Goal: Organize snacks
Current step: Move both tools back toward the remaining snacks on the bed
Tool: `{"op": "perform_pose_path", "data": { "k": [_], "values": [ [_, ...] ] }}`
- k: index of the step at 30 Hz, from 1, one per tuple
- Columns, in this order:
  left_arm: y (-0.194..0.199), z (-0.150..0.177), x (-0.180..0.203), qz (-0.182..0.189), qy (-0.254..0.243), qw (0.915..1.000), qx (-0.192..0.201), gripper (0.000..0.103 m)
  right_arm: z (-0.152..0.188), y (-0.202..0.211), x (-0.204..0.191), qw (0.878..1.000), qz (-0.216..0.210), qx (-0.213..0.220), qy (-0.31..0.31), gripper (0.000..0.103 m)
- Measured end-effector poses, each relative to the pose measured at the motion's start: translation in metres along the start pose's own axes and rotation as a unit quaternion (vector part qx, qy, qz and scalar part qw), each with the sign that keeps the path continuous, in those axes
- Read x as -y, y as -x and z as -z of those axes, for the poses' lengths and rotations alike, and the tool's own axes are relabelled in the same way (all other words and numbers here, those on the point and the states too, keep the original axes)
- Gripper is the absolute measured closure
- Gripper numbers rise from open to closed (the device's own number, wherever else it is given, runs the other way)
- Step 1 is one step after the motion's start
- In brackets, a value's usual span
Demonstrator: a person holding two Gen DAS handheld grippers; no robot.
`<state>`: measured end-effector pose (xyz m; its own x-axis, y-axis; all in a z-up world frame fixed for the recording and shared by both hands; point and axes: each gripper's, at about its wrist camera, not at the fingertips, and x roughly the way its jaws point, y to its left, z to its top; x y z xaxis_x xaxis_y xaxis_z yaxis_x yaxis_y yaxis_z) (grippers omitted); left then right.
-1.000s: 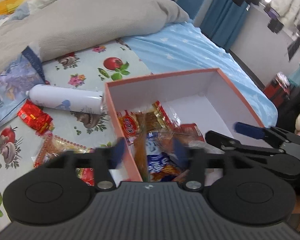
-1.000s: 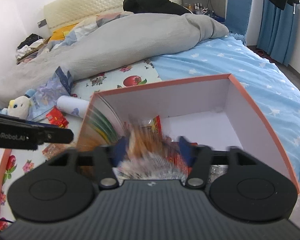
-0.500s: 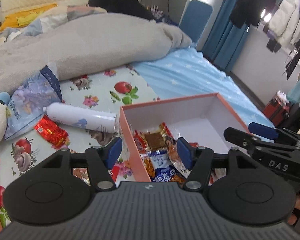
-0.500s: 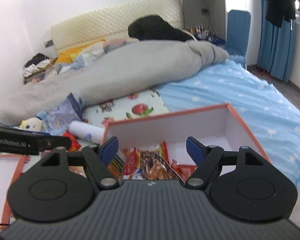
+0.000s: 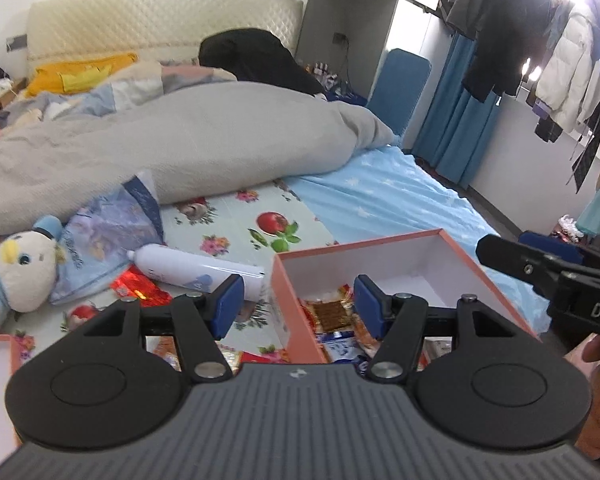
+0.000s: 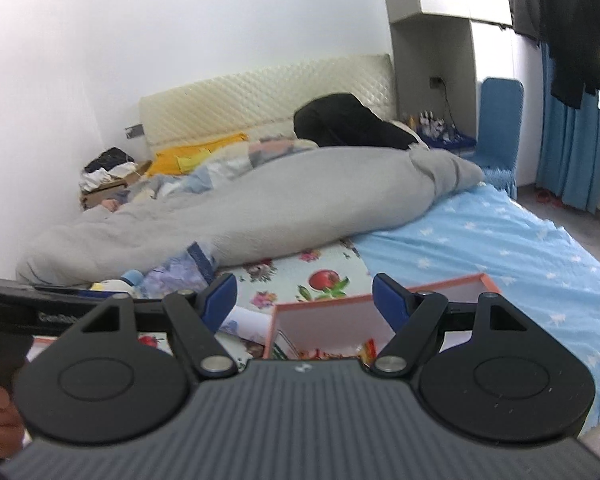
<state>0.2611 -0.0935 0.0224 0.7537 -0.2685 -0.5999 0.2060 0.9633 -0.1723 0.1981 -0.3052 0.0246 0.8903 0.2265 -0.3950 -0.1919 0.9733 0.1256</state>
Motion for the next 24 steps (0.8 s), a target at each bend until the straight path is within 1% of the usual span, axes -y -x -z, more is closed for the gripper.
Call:
{"op": "perform_pose_path", "data": {
  "k": [5,8,15,20,24],
  "values": [
    [0.018,0.011,-0.013,-0.016,-0.007,0.9998,0.010,0.037,0.006,0.008,-0.016,1.000,-0.026,0.005,-0.004,0.026],
    [0.026,0.016,-0.025,-0.018,0.006,0.9997,0.014,0.037,0.012,0.011,-0.025,0.999,-0.041,0.003,-0.010,0.026],
    [0.041,0.036,-0.056,-0.025,0.033,0.9991,0.012,0.037,0.029,0.015,-0.054,0.999,-0.032,0.001,0.004,0.026],
    [0.048,0.056,-0.073,-0.027,0.036,0.9990,0.003,0.037,0.043,0.012,-0.076,0.999,-0.034,-0.015,0.019,0.026],
    [0.057,0.074,-0.090,-0.022,0.054,0.9983,-0.001,0.037,0.055,0.011,-0.090,0.999,-0.030,-0.024,0.015,0.026]
  ]
}}
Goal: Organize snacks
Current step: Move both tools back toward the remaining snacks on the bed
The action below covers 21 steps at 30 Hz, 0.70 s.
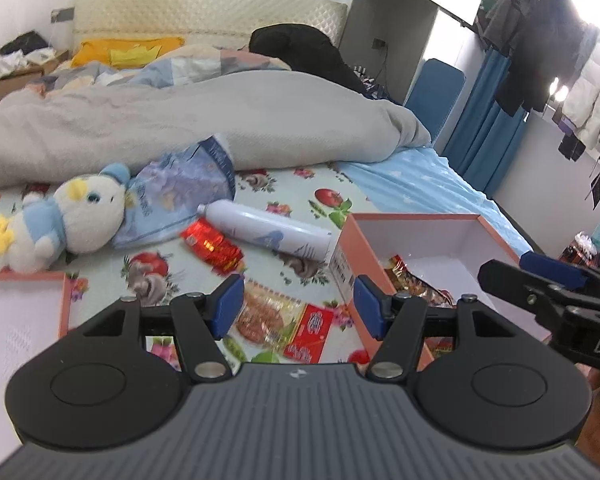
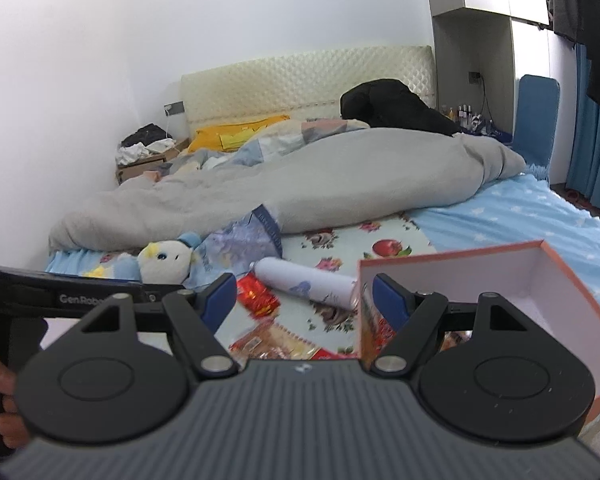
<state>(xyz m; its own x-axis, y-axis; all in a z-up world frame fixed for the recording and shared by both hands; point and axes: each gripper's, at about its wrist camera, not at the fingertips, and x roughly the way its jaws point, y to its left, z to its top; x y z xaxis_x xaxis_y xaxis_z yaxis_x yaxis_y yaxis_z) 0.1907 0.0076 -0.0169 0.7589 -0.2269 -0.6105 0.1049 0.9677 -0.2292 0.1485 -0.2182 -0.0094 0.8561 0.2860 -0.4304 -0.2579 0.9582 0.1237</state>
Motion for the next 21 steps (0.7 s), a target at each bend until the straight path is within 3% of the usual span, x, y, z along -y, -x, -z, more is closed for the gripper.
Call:
{"op": "perform_pose_path", "data": {
  "k": [8,13,21],
  "values": [
    [0.024,0.034,-0.027,-0.005,0.017,0.9998,-0.011,0.037,0.040,0.000,-0.025,1.000,0.012,-0.017,-0.003,0.026],
    [0.034,0.056,-0.034,-0.009,0.032,0.9993,-0.016,0.037,0.057,0.002,-0.038,1.000,-0.002,-0.022,0.003,0.026],
    [0.041,0.084,-0.049,-0.005,0.091,0.9958,-0.013,0.037,0.073,0.008,-0.054,0.999,-0.016,-0.044,0.015,0.026]
  ]
}}
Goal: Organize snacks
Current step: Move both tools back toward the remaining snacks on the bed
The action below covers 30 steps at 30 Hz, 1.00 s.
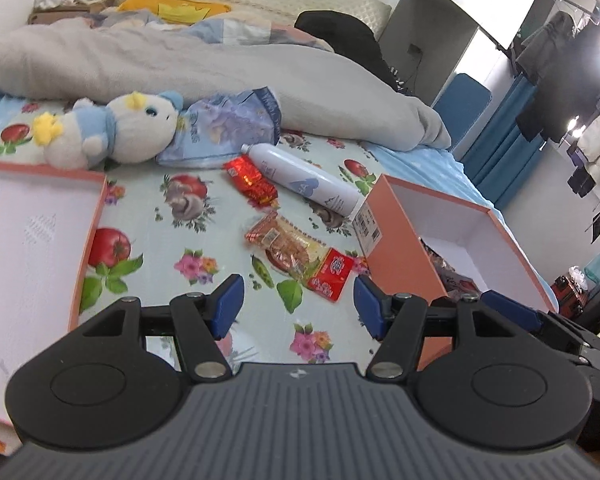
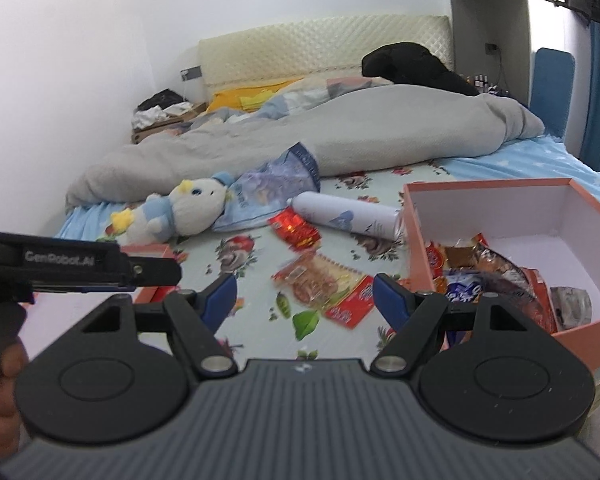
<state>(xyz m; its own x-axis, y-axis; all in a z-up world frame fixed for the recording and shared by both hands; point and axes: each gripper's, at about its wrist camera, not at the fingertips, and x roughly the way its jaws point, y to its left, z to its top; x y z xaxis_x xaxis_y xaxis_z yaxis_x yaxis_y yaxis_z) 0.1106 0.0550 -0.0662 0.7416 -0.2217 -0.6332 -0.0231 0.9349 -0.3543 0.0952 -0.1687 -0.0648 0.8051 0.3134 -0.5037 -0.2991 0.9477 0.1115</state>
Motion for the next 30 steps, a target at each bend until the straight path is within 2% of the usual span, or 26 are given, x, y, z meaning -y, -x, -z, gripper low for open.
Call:
{"op": "perform_pose_path", "data": {
  "k": [6,14,18,23,30],
  "values": [
    [-0.009,0.005,-0.014,-0.007,0.002,0.9998,-0.017,0.037,0.011,-0.008,-0.011,1.000,-0.004,-0.019,0.006,0.026],
    [-0.032,-0.009,-0.026,-0.032,-0.010,0.9987,-0.038,0.034,0.016,-0.033,-0.021,0.999,-0.001,-0.036,0.014,0.026],
    [-0.043,-0.016,-0.029,-0.037,-0.010,0.9986,-0.038,0.031,0.011,-0.045,-0.026,0.999,-0.020,-0.030,0.032,0.026],
    [-0.070,-0.027,-0.038,-0.038,-0.009,0.9978,-0.053,0.031,0.010,-0.074,-0.024,0.998,-0.027,-0.046,0.041,0.026],
    [-0.130,-0.052,-0.060,-0.029,0.011,0.9964,-0.079,0.031,0.016,-0.125,-0.009,0.996,-0.034,-0.063,0.048,0.026]
  ]
}}
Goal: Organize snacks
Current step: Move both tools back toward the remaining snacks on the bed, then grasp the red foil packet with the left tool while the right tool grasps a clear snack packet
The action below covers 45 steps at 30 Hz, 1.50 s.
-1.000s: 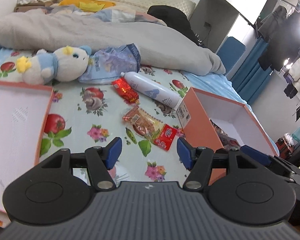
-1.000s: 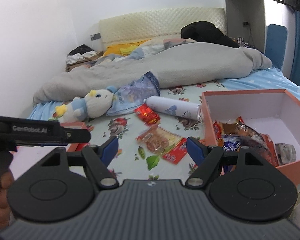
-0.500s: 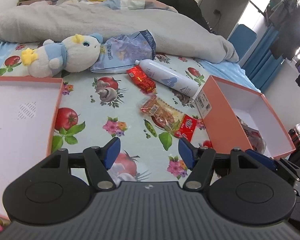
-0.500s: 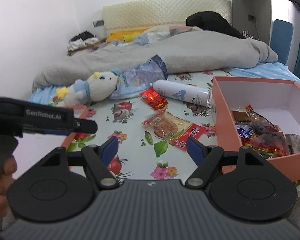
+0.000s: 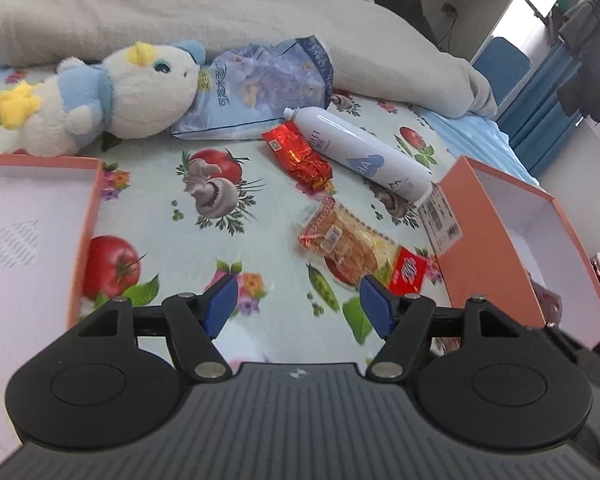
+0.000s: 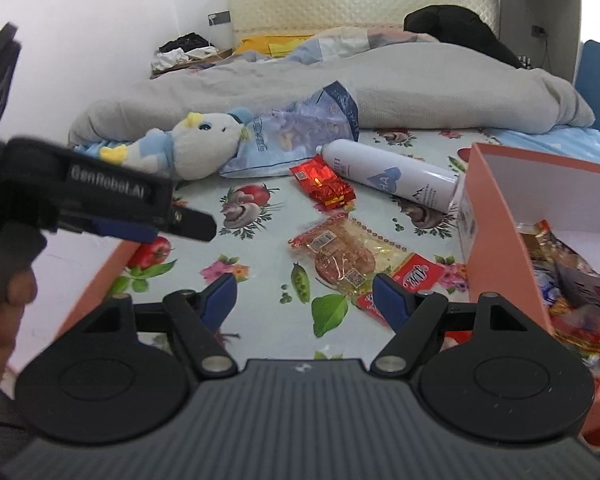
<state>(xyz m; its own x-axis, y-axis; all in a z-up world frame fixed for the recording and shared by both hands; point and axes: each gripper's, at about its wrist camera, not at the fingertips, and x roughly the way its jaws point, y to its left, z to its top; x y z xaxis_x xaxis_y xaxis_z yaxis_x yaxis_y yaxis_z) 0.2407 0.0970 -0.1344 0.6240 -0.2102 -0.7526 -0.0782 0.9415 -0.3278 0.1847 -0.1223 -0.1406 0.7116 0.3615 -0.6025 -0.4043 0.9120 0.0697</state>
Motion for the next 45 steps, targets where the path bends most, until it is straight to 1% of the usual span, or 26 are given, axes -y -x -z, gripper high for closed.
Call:
{"op": "perform_pose_path", "data": {
  "k": [5,8,11,12,13,14,16,18,20,22,24,27,30,32,34,36,37,39,41,44,45],
  "values": [
    [-0.045,-0.028,-0.007,-0.001,-0.004,0.9998,-0.019,0.031,-0.001,-0.036,0.014,1.000,-0.015,-0.008,0.000,0.026],
    [-0.068,-0.042,-0.003,-0.008,-0.024,0.9993,-0.027,0.031,-0.002,-0.054,0.021,1.000,-0.023,-0.018,0.003,0.026],
    [-0.090,-0.051,-0.001,-0.006,-0.036,0.9987,-0.035,0.031,-0.005,-0.067,0.028,0.999,-0.025,-0.021,0.002,0.026],
    [-0.097,-0.054,0.000,-0.006,-0.036,0.9985,-0.039,0.028,-0.006,-0.072,0.030,0.999,-0.028,-0.020,0.003,0.025],
    [-0.104,-0.057,0.000,-0.007,-0.035,0.9984,-0.044,0.024,-0.007,-0.076,0.032,0.999,-0.031,-0.019,0.003,0.019],
    [-0.113,-0.060,0.000,-0.009,-0.033,0.9982,-0.050,0.018,-0.007,-0.081,0.034,0.999,-0.032,-0.018,0.001,0.018],
    [-0.129,-0.065,0.002,-0.010,-0.039,0.9975,-0.059,0.018,-0.008,-0.091,0.037,0.999,-0.041,-0.024,-0.006,0.018],
    [-0.140,-0.071,0.005,-0.011,-0.050,0.9970,-0.057,0.017,-0.009,-0.101,0.039,0.998,-0.061,-0.027,-0.006,0.019],
    [-0.152,-0.077,0.008,-0.010,-0.062,0.9964,-0.056,0.011,-0.011,-0.109,0.039,0.998,-0.055,-0.029,0.001,0.018],
    [-0.165,-0.084,0.009,-0.008,-0.057,0.9960,-0.069,0.011,-0.013,-0.118,0.038,0.998,-0.054,-0.030,0.006,0.018],
    [-0.174,-0.089,0.009,0.006,-0.056,0.9959,-0.071,0.010,-0.015,-0.127,0.038,0.998,-0.062,-0.030,0.012,0.018],
    [-0.190,-0.095,0.011,-0.008,-0.061,0.9951,-0.078,0.009,-0.017,-0.139,0.037,0.997,-0.073,-0.028,0.020,0.018],
    [-0.200,-0.100,0.012,0.004,-0.069,0.9951,-0.072,0.009,-0.017,-0.149,0.032,0.995,-0.078,-0.030,0.059,0.019],
    [-0.207,-0.102,0.013,0.006,-0.075,0.9948,-0.069,0.009,-0.014,-0.156,0.032,0.995,-0.055,-0.036,0.074,0.019],
    [-0.211,-0.104,0.015,0.001,-0.082,0.9947,-0.062,0.009,-0.010,-0.162,0.037,0.995,-0.057,-0.045,0.063,0.020],
    [-0.215,-0.106,0.017,0.007,-0.091,0.9942,-0.058,0.009,-0.008,-0.160,0.038,0.995,-0.056,-0.040,0.065,0.022],
    [-0.216,-0.107,0.018,0.008,-0.092,0.9942,-0.055,0.009,-0.008,-0.160,0.037,0.995,-0.054,-0.043,0.071,0.026],
    [-0.218,-0.109,0.020,0.004,-0.090,0.9949,-0.046,0.009,-0.010,-0.159,0.037,0.994,-0.060,-0.048,0.073,0.036],
    [-0.219,-0.109,0.020,-0.002,-0.084,0.9958,-0.036,0.009,-0.012,-0.158,0.040,0.994,-0.065,-0.051,0.070,0.050],
    [-0.224,-0.111,0.023,-0.002,-0.087,0.9958,-0.029,0.009,-0.011,-0.155,0.043,0.994,-0.062,-0.049,0.071,0.063],
    [-0.225,-0.111,0.026,-0.006,-0.092,0.9953,-0.028,0.009,-0.011,-0.155,0.042,0.994,-0.061,-0.049,0.072,0.064]
  ]
}}
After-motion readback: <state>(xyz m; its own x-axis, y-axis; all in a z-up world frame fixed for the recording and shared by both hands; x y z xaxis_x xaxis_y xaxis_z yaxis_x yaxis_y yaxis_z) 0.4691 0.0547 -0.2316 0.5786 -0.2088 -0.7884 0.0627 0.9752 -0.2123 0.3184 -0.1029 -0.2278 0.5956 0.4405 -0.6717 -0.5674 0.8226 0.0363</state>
